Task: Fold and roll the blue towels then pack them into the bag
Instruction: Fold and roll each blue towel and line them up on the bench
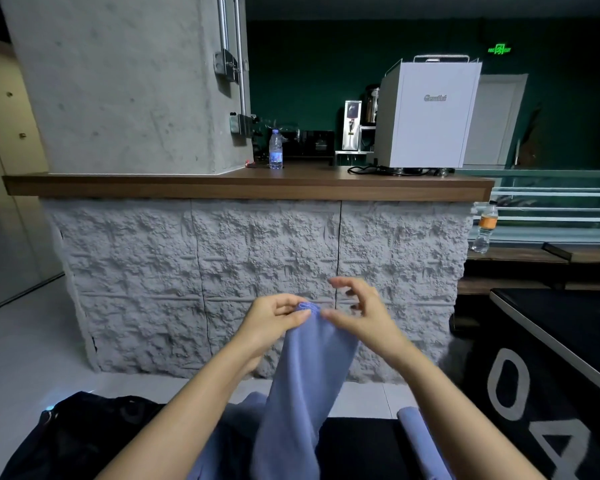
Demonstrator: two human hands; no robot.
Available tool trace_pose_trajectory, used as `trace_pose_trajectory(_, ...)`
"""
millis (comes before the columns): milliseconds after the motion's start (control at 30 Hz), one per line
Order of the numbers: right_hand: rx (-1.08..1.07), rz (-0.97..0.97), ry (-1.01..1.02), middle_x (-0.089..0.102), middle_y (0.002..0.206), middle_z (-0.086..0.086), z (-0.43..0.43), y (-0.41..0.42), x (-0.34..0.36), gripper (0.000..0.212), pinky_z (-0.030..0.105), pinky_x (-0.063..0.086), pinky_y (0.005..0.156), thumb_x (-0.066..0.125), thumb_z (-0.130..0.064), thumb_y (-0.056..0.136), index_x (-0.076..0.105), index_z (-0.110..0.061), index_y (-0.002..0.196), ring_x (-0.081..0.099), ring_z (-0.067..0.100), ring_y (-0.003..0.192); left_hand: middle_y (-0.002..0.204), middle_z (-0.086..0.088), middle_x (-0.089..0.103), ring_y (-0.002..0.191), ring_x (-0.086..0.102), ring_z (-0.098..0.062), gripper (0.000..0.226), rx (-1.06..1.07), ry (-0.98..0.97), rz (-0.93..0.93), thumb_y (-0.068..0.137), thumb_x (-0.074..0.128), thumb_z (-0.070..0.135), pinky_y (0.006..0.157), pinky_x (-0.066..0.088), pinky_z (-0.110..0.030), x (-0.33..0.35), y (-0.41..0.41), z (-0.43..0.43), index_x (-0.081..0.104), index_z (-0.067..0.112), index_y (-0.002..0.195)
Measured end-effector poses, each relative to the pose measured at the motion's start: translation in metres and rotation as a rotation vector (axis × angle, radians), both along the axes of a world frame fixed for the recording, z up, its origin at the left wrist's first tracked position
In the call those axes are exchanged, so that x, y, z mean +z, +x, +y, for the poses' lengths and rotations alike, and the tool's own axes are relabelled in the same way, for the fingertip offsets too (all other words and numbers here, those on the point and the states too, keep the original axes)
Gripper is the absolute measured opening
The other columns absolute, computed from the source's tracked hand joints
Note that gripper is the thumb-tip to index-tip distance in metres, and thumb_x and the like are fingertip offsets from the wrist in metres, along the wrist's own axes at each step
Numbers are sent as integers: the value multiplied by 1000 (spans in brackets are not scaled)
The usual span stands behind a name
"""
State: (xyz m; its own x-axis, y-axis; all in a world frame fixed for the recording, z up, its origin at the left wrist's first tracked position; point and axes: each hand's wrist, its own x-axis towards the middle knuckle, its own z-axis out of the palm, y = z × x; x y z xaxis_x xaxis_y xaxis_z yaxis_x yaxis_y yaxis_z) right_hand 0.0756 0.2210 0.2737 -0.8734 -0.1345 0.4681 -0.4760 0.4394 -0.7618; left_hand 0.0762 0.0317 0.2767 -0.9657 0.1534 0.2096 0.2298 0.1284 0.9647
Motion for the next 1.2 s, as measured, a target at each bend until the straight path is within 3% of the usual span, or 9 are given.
trace_pose_trajectory(100, 217, -264, 238, 47, 127, -25, 20, -11, -7, 74, 5, 32, 92, 84, -35, 68, 45, -39, 131, 37, -11, 120, 95, 3, 73, 93, 66, -6, 18, -94, -59, -31, 84, 66, 4, 77, 49, -14, 3, -4, -12, 67, 15, 98)
trace_pose_trajectory(167, 302, -417, 317, 63, 97, -18, 26, -14, -12, 37, 8, 40, 77, 81, -23, 73, 62, -33, 104, 56, -8, 91, 98, 1, 72, 98, 65, -10, 16, -87, -96, -53, 84, 66, 6, 83, 48, -18, 4, -10, -26, 68, 16, 96)
trace_pose_trajectory(267, 255, -367, 330, 61, 71, -4, 37, -18, -6, 8, 19, 43, 69, 71, -12, 83, 66, -13, 77, 53, 1, 64, 100, -2, 71, 101, 63, -15, 15, 0, -134, -94, 84, 66, 7, 96, 46, -31, 6, -20, -50, 69, 16, 95)
trace_pose_trajectory(433, 58, -25, 183, 55, 72, -3, 37, -15, 20, 10, 22, 39, 62, 58, -13, 92, 57, -7, 84, 48, 6, 64, 87, 1, 69, 84, 62, -8, 17, 111, 29, 9, 86, 62, 1, 74, 47, -14, 15, -24, -47, 65, 17, 89)
trace_pose_trajectory(500, -71, 74, 396, 58, 73, 1, 34, -19, 5, 6, 31, 40, 62, 55, -13, 91, 54, -10, 86, 51, 14, 66, 88, 0, 68, 85, 62, -10, 14, 133, -43, -17, 86, 62, 2, 70, 47, -12, 0, -28, -37, 65, 15, 91)
trace_pose_trajectory(567, -128, -36, 700, 64, 82, 9, 38, -25, -19, 5, 36, 41, 66, 54, -14, 90, 56, -10, 88, 57, 26, 76, 85, -1, 67, 88, 61, -14, 10, 132, -162, -95, 86, 62, 2, 70, 47, -16, -23, -33, -28, 66, 11, 88)
trace_pose_trajectory(800, -5, -241, 58, 53, 63, -1, 64, -2, -31, 15, 15, 38, 53, 66, -1, 85, 58, -11, 93, 47, -3, 49, 83, -5, 66, 82, 60, -16, 13, 113, -107, -82, 87, 63, 5, 76, 48, -27, -35, -29, -17, 65, 3, 99)
trace_pose_trajectory(933, 28, -377, 52, 51, 70, 10, 79, 2, -52, 18, 14, 44, 52, 70, -2, 82, 61, 3, 97, 49, -2, 51, 88, -1, 69, 83, 63, -9, 14, 30, -118, -118, 86, 65, 7, 71, 48, -16, -54, -25, -20, 67, 11, 99)
trace_pose_trajectory(1200, -127, -440, 132, 46, 53, -7, 86, -40, -118, 22, 26, 32, 57, 75, -7, 79, 55, -10, 70, 37, 2, 50, 62, 4, 62, 63, 53, -9, 14, 44, -192, -258, 83, 67, 1, 57, 43, -16, -126, -71, -2, 65, 14, 79)
